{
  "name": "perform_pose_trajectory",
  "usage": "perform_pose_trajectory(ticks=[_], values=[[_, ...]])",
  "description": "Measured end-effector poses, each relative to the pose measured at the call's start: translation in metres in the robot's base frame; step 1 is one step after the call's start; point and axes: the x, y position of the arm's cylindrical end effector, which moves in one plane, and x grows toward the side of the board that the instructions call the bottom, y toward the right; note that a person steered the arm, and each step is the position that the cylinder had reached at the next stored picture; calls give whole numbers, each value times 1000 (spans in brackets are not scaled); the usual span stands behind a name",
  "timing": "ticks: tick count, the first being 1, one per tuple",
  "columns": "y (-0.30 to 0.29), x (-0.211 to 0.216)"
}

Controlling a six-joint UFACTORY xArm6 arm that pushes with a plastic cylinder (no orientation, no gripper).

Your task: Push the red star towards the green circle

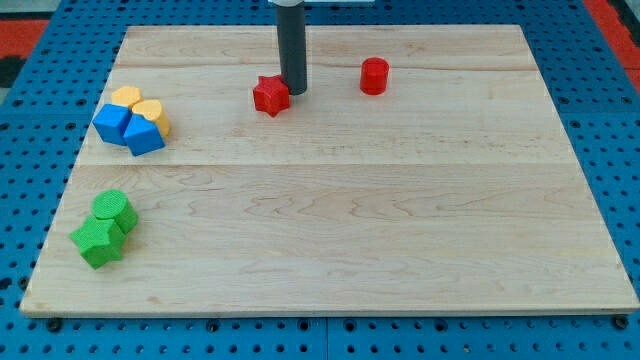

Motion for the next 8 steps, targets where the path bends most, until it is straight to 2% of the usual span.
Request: perform_pose_trajectory(ticks=[1, 2, 3, 5, 7, 8], values=[[1, -32], [-30, -19], [-57, 25], [-10, -7], [-33, 62], [-55, 45]])
